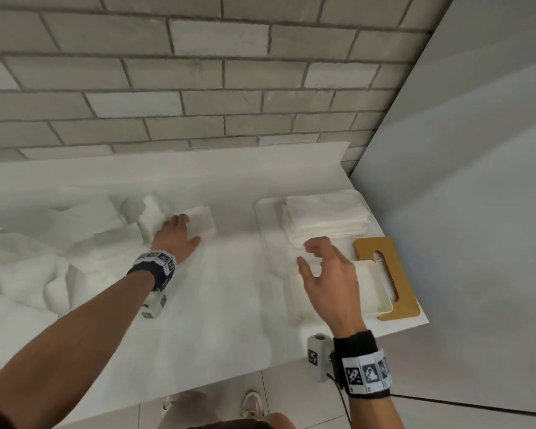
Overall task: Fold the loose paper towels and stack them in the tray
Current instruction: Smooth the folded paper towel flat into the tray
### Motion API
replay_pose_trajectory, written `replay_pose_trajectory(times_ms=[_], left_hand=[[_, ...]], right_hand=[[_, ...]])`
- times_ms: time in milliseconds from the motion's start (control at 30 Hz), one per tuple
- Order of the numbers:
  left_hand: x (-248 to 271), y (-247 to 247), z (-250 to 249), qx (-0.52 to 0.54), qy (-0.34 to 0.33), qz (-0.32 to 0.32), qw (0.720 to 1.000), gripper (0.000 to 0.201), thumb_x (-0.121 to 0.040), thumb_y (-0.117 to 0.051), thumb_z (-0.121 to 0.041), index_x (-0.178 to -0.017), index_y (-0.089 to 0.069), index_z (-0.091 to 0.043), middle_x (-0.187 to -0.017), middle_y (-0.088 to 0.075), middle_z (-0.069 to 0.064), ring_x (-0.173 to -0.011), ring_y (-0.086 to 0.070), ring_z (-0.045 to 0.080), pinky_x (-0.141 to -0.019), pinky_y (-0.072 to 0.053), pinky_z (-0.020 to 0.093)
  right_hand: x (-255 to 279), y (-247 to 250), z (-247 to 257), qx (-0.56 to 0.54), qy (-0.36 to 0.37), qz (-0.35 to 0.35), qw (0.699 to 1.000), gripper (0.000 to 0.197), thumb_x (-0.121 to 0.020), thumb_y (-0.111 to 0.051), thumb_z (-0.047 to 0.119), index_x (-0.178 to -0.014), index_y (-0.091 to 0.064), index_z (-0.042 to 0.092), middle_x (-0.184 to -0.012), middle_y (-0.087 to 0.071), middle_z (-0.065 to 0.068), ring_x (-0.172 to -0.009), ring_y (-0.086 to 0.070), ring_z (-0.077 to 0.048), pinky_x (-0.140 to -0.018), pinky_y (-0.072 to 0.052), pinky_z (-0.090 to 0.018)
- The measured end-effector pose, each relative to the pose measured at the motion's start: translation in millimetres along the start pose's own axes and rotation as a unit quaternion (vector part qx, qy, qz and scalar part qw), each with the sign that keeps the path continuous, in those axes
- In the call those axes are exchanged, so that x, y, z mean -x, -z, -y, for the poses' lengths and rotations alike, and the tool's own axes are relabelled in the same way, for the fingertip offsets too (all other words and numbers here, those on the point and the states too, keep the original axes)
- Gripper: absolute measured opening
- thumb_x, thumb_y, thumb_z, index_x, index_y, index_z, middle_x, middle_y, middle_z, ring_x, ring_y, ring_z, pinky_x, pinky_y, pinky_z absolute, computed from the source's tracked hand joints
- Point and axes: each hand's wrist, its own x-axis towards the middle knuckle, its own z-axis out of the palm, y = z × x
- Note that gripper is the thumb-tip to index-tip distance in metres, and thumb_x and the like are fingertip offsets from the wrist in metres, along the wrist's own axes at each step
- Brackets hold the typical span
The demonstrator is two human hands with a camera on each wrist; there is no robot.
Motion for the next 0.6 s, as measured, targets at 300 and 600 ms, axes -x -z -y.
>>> replay_pose_trajectory(times_ms=[300, 600], left_hand=[[16.8, 7.1, 9.7, 0.191, -0.044, -0.005, 0.981, 0.049, -0.108, -0.055, -0.041, -0.075, -0.058, -0.004, -0.068, -0.063, 0.014, -0.070, -0.059, 0.033, -0.076, -0.045, 0.042], [67.9, 92.8, -37.8, 0.523, -0.088, -0.039, 0.847, 0.048, -0.105, -0.061, -0.048, -0.104, -0.071, -0.001, -0.098, -0.075, 0.023, -0.087, -0.067, 0.021, -0.081, -0.055, 0.041]], right_hand=[[-12.7, -89.1, 55.6, -0.161, -0.027, 0.107, 0.981, 0.026, -0.102, -0.072, 0.039, -0.124, -0.058, 0.035, -0.117, -0.070, 0.020, -0.111, -0.065, 0.000, -0.095, -0.058, -0.035], [-41.5, -98.7, 94.8, -0.297, -0.053, 0.070, 0.951, 0.065, -0.099, -0.073, 0.053, -0.153, -0.042, 0.032, -0.148, -0.055, 0.014, -0.136, -0.052, 0.000, -0.115, -0.047, -0.032]])
